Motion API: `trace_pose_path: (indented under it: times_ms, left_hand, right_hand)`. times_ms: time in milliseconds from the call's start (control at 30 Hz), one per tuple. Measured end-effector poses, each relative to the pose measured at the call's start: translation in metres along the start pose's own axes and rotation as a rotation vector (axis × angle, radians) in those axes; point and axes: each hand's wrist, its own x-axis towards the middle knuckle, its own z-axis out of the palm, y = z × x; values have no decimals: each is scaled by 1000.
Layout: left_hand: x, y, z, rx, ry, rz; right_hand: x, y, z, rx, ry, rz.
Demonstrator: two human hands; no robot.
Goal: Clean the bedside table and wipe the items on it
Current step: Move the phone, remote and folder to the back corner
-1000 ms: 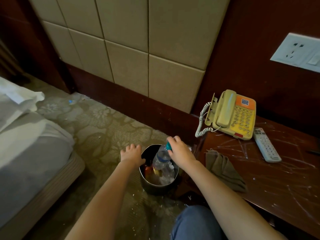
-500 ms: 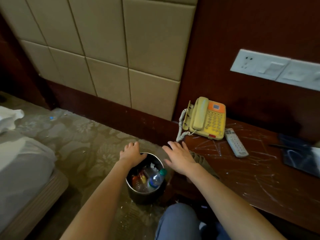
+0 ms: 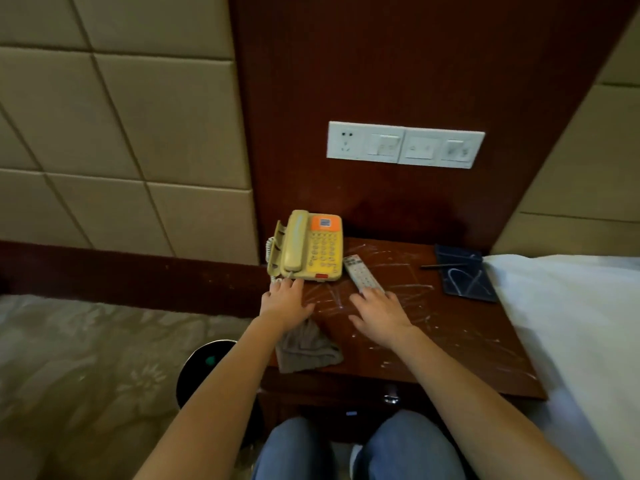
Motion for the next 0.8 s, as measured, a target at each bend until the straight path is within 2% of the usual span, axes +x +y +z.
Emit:
trace_pose_path:
  times_ms: [433,600,800]
  left_hand:
    - [68,134,33,145,-99,172]
    - [110,189,42,130,-114,261]
    - [150,250,71,120,-99,341]
  right_hand:
    - [-20,150,20,73,-29,299]
    - [-12,207,27,89,-20,410]
    - [-5,262,41,265,-27,571]
